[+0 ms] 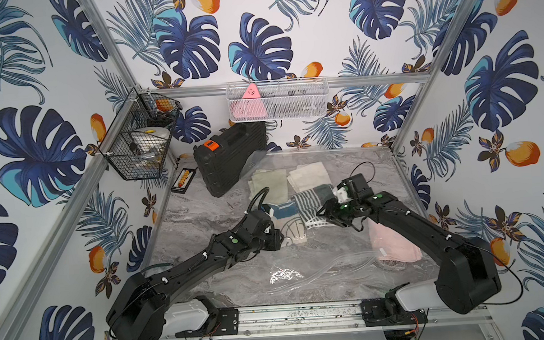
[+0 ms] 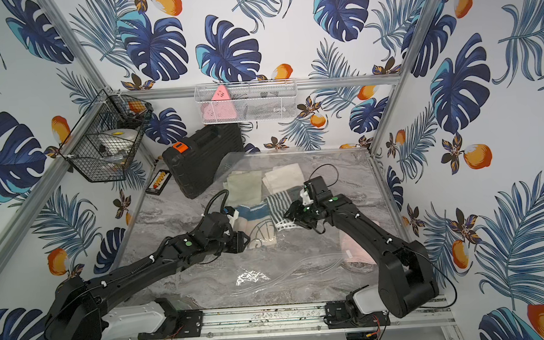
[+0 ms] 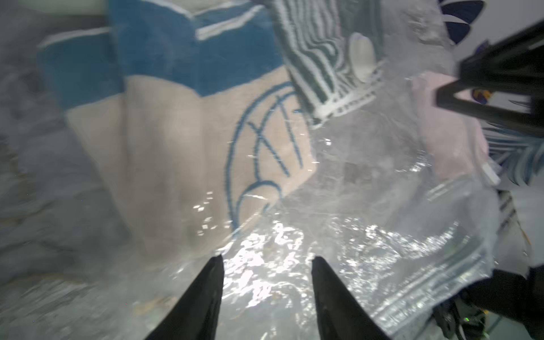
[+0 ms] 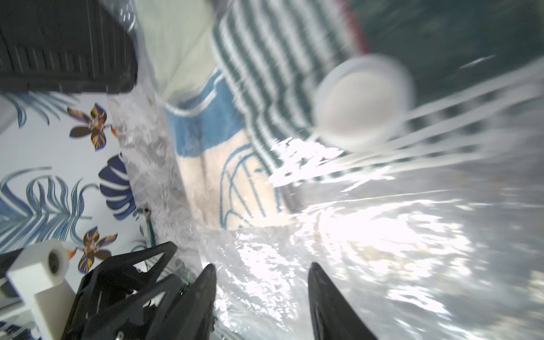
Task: Place the folded towel into the vacuum bag
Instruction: Adjust the vacuum bag at the center of the board.
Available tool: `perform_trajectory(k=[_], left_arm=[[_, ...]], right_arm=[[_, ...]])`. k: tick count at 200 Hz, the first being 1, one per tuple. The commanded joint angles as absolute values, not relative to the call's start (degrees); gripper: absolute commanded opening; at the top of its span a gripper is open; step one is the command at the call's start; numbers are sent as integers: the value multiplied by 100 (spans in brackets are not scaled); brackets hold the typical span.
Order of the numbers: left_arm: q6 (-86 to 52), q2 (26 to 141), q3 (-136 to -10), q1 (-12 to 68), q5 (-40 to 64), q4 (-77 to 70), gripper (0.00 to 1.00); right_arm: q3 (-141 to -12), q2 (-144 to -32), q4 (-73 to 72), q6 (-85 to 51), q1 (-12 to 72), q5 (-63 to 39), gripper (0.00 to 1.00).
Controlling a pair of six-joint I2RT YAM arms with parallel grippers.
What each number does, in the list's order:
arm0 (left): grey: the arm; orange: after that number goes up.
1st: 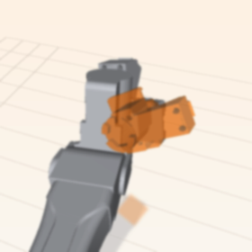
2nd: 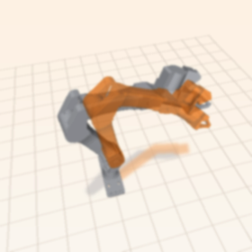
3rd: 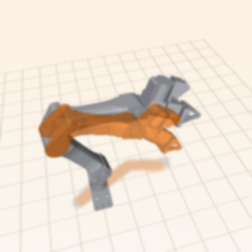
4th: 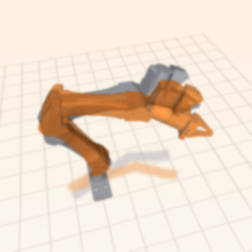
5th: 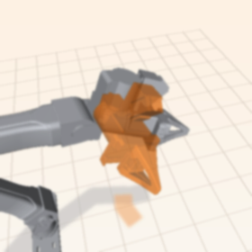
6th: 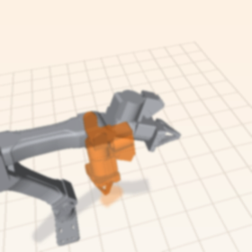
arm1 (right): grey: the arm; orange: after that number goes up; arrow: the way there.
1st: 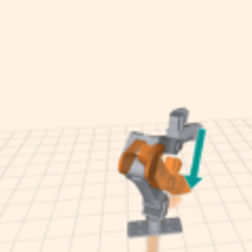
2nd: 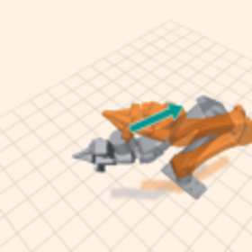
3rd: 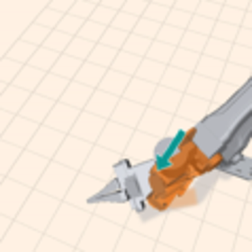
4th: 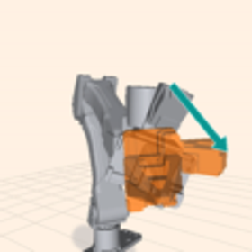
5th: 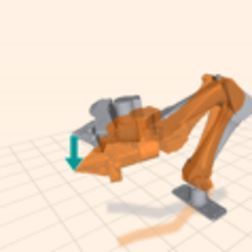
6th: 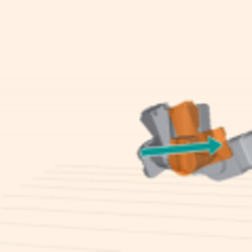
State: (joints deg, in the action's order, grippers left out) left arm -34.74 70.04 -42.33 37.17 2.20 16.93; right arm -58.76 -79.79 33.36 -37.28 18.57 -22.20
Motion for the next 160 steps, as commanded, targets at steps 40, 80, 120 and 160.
perform_trajectory(k=[40,80,120,160], left_arm=[[-4118,6700,-3814,3339,-87,2347,60],[-3658,6604,-4225,3378,133,2265,61],[-3555,7374,-4639,4254,862,1045,62],[-3851,8324,-4733,4764,949,66,61]], right_arm=[[-5917,-7689,4839,-2840,248,-184,69],[-5540,-8156,4692,-2742,234,75,70],[-5325,-8234,4553,-2719,229,279,71],[-4903,-8519,4097,-2986,519,-828,68]])
